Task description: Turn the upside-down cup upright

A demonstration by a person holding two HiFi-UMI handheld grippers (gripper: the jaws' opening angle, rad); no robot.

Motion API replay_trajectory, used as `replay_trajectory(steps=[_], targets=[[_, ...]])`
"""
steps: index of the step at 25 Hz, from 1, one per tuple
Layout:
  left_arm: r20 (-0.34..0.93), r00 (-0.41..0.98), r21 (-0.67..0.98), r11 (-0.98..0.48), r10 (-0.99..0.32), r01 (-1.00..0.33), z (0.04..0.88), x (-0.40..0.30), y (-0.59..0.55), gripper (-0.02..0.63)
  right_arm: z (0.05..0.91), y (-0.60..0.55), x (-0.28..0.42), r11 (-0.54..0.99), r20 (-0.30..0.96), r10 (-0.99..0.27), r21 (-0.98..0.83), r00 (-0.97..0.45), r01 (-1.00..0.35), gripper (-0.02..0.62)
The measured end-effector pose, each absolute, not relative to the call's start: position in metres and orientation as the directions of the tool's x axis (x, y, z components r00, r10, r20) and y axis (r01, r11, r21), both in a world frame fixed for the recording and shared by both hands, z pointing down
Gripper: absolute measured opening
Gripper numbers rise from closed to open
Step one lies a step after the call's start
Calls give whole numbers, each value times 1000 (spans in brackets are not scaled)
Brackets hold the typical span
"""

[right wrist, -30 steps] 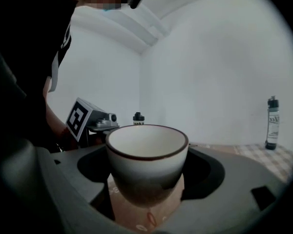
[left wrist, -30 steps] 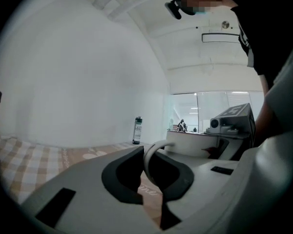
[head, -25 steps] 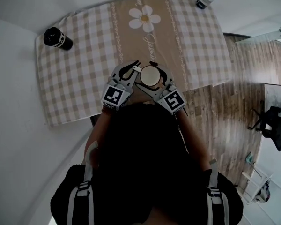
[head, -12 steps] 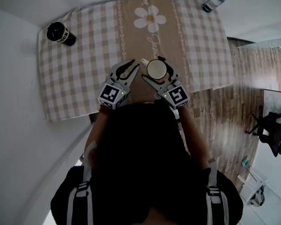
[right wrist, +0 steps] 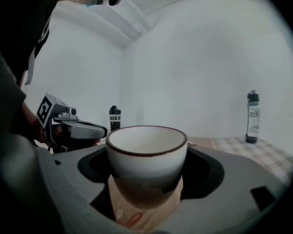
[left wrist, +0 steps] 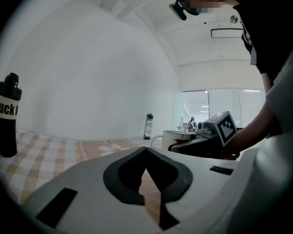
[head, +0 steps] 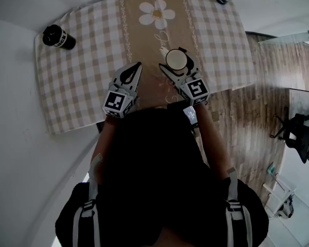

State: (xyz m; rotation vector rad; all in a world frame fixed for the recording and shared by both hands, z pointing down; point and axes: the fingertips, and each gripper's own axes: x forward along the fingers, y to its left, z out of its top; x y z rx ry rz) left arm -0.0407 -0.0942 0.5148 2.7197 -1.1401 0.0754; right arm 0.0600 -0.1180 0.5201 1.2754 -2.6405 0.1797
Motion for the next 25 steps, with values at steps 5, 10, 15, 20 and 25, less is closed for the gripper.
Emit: replay_trajectory(steps=[5,10,15,20,25], targets=[[130,706,136,-693,-696,-708,512,-38,-93,9,537,-122,63,602,261,-767,-25,-587,-798,408],[120,708,158,-691,-696,-706,510,-37,-91,8,554,-127,64,589,285,-770,-28,-571,-808,408],[116,706,156,-689,-699,-708,507,-37,-90,9,572,-131,64,584,322,-762,-31,-561,-811,408],[112,702,156,-685,-704,-712,507,-40,-88,9,587,-131,62,588,356,-747,-41,-562,-808,408],[108,700,173,-680,-706,-713,512,-40,-85,8,590,-132,63,588,364,-740,-55,-565,-807,408]])
